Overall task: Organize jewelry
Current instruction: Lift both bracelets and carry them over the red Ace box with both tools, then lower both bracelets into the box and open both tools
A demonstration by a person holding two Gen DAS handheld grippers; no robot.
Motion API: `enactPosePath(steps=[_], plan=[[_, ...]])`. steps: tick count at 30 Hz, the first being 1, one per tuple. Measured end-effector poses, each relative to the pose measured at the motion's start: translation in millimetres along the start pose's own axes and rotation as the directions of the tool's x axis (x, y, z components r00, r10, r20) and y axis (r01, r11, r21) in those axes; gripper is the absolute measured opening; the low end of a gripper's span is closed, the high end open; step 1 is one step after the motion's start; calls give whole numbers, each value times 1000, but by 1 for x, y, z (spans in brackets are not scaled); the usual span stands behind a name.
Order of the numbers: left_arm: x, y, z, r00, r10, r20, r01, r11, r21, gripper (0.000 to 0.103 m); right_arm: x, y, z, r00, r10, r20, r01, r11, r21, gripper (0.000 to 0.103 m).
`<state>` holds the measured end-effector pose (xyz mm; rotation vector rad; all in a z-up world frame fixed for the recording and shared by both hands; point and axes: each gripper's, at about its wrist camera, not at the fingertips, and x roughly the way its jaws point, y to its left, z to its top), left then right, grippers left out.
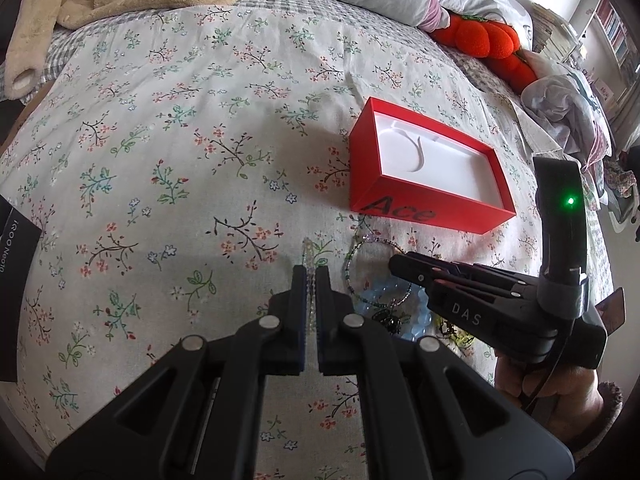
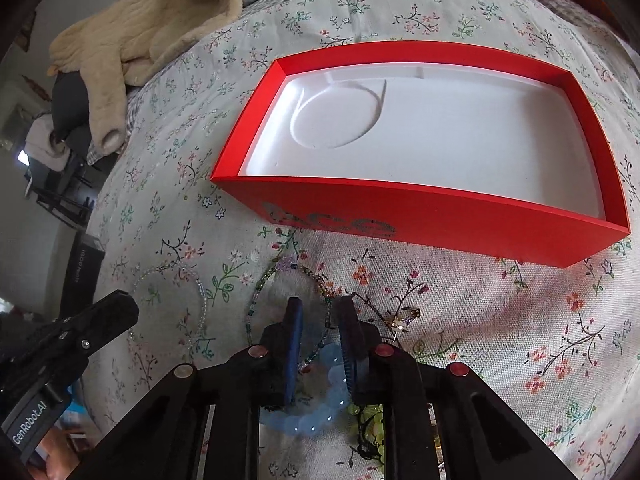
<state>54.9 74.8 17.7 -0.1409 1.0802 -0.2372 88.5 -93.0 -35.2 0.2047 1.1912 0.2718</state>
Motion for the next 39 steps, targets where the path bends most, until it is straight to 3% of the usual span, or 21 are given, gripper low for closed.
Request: enactPosePath(steps=[8, 19, 26, 33, 36, 39], plan=[[-7, -8, 2, 1000, -15, 24, 15, 1000, -3, 5, -23, 2, 0, 997, 53, 54, -53, 999, -1, 3], [-21, -25, 16, 993, -88, 79, 88, 996, -3, 5, -98, -10, 6, 981, 84, 177, -86, 996, 2, 3], [-25, -49, 38, 969, -196, 149, 200, 980, -12, 5, -132, -31, 22, 961, 84, 264, -99, 994, 43, 3], [-7, -75, 62, 931, -306, 197, 311, 950, 6, 5, -140, -49, 35, 951, 37, 308, -66, 994, 84, 3], [8, -79, 68, 907, -365, 209, 373, 928, 2, 5, -139, -57, 39, 947, 26, 319, -61, 993, 99, 3], [23, -79, 70, 917, -341, 207, 348, 937, 0, 5, -133, -63, 42, 949, 13, 315, -49, 993, 107, 3]])
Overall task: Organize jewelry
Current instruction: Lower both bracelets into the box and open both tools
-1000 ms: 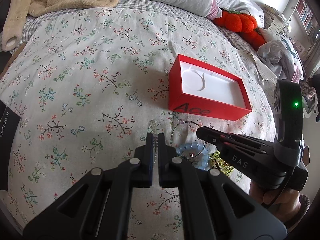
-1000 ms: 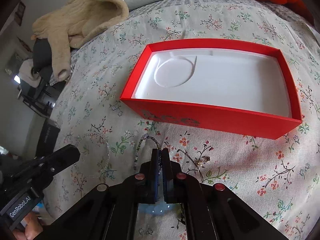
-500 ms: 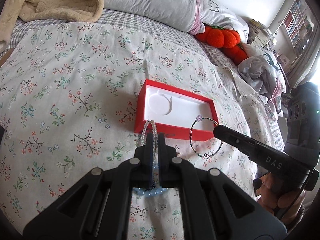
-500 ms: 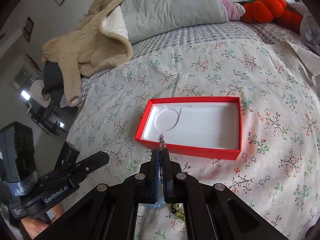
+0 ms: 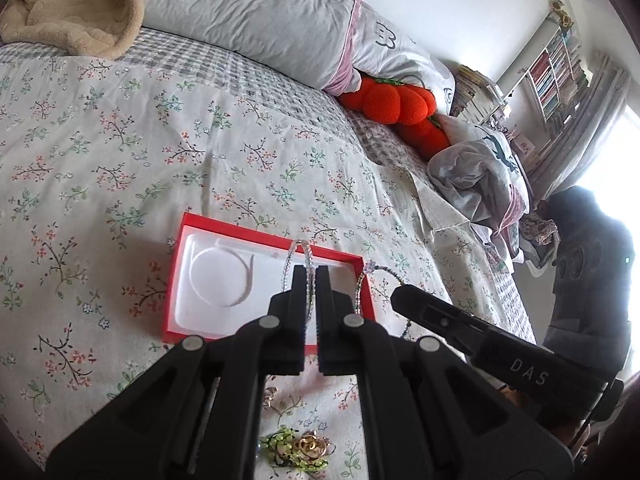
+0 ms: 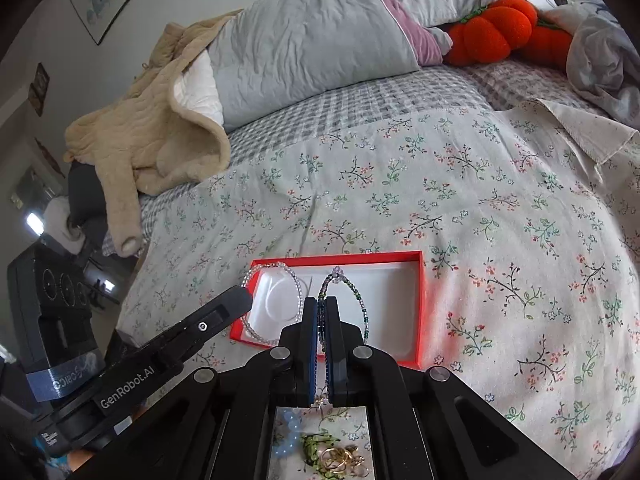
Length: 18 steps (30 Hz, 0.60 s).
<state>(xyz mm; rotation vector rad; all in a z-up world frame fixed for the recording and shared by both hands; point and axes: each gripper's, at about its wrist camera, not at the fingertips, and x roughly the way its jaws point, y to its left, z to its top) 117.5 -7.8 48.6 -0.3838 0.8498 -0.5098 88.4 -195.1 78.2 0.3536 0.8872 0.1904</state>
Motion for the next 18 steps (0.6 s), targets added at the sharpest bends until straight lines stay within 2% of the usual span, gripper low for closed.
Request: enactPosePath(steps=[4, 8, 14, 18], plan=[[10, 10, -2, 996, 87, -15, -87, 996, 14, 5, 14, -1, -1, 1000, 11, -24, -11, 1000, 4, 3], [12, 18, -3, 988, 156, -12, -155, 987, 44, 5, 30, -4, -1, 993, 103, -54, -100, 994, 45, 3], [16, 21, -5, 973, 231, -12, -230, 970, 83, 5, 43, -24, -3, 998, -4, -59, 7, 999, 54, 3], [19, 18, -6, 966, 260, -11, -257, 960, 110, 5, 45, -34, -5, 997, -27, -66, 31, 998, 63, 3]])
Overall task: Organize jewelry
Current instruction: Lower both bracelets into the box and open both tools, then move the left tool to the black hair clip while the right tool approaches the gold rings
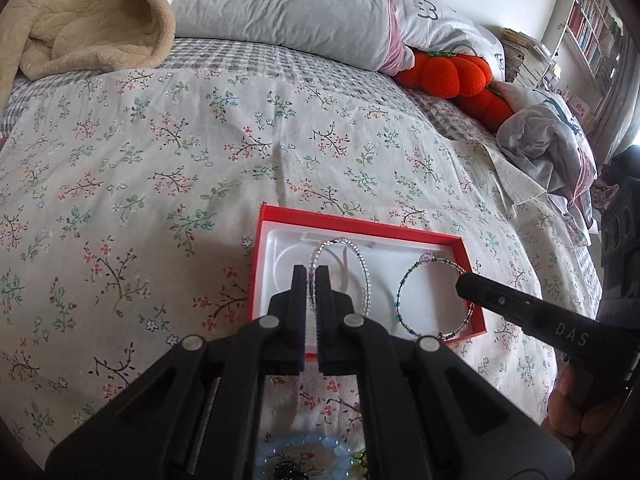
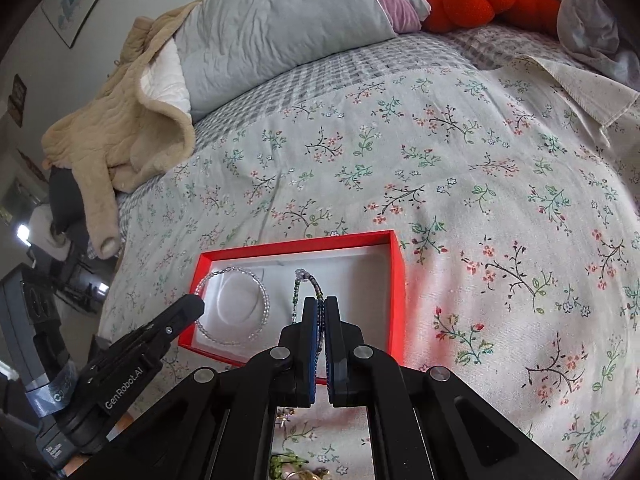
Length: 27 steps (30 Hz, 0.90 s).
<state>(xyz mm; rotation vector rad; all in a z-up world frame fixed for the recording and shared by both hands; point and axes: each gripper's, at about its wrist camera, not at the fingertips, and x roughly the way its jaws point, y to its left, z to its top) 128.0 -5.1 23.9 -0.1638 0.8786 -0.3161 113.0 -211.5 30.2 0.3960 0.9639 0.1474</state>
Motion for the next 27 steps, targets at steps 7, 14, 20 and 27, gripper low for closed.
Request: enactPosePath(steps=[7, 14, 20, 27], plan=[[-4, -3, 2, 1000, -3, 7, 3, 1000, 4, 11, -3, -1, 3, 1000, 2, -3, -2, 1000, -3, 11], [-29, -11, -3, 997, 56, 48, -59, 996, 61, 52, -31, -1, -3, 999, -30, 17, 30, 999, -26, 11], [-46, -12, -18, 996, 82, 29, -83, 995, 62, 69, -55, 8, -17, 999, -36, 15, 37, 996, -86, 11], [-58, -17, -43, 989, 151, -8, -147, 976, 160, 81, -65, 22, -48, 998, -66, -16, 62, 981, -182, 13]])
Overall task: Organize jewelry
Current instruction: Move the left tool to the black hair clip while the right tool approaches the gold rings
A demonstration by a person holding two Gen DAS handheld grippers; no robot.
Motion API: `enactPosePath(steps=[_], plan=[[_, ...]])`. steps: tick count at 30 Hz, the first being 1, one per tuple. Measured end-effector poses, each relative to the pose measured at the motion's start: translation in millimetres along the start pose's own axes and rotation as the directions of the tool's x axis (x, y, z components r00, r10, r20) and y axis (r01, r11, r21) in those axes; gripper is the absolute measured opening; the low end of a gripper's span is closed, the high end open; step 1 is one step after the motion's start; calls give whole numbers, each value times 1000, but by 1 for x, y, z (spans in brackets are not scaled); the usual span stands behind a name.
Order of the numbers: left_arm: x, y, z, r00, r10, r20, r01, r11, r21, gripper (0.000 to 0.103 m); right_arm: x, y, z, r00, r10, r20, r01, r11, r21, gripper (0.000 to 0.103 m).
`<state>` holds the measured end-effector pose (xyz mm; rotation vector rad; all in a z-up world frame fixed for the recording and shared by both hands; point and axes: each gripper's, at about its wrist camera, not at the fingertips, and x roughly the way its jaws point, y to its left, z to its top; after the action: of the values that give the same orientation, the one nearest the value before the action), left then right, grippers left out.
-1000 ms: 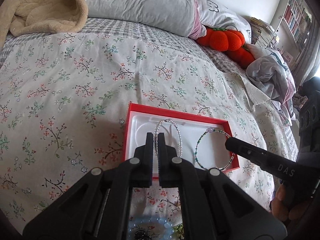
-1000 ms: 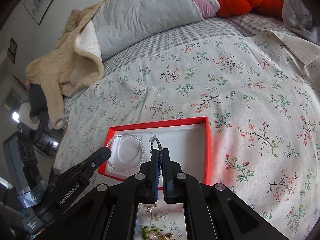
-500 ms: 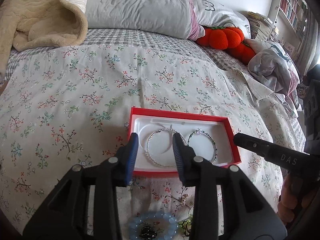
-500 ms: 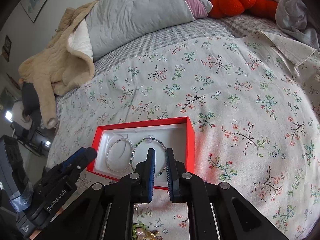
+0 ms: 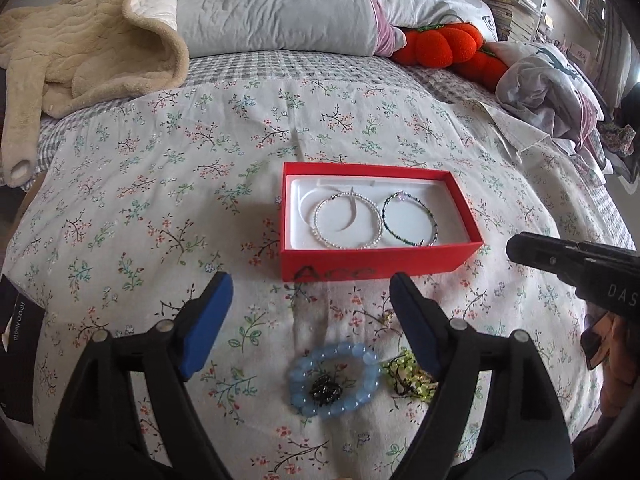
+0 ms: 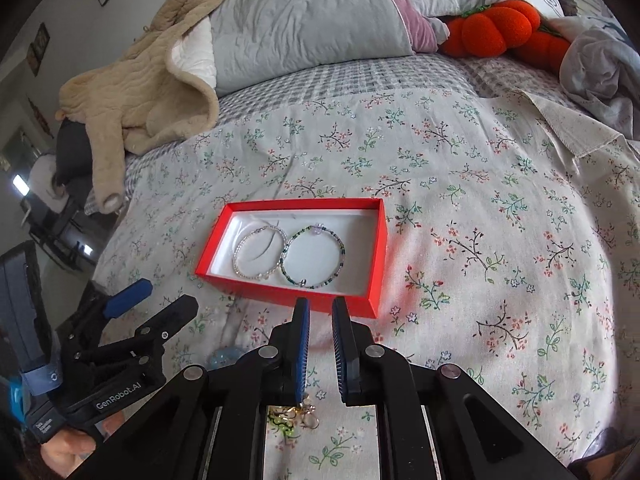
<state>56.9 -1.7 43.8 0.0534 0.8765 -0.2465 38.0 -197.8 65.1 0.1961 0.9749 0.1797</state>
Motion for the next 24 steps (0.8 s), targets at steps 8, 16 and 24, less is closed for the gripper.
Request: enactPosePath(steps=[8, 16, 24], plan=[[-5, 16, -28, 998, -19, -61, 20, 1000, 13, 84, 5, 20, -38, 999, -12, -52, 5, 992, -127, 72], [-1, 30, -58, 996, -34, -78, 37, 998, 42, 84, 18, 23, -76, 997, -44, -62, 31, 980, -197, 75], [2, 27, -82, 992, -110, -67, 119, 981, 154, 84, 23, 21, -97, 994, -80, -78, 56, 961, -271, 75]])
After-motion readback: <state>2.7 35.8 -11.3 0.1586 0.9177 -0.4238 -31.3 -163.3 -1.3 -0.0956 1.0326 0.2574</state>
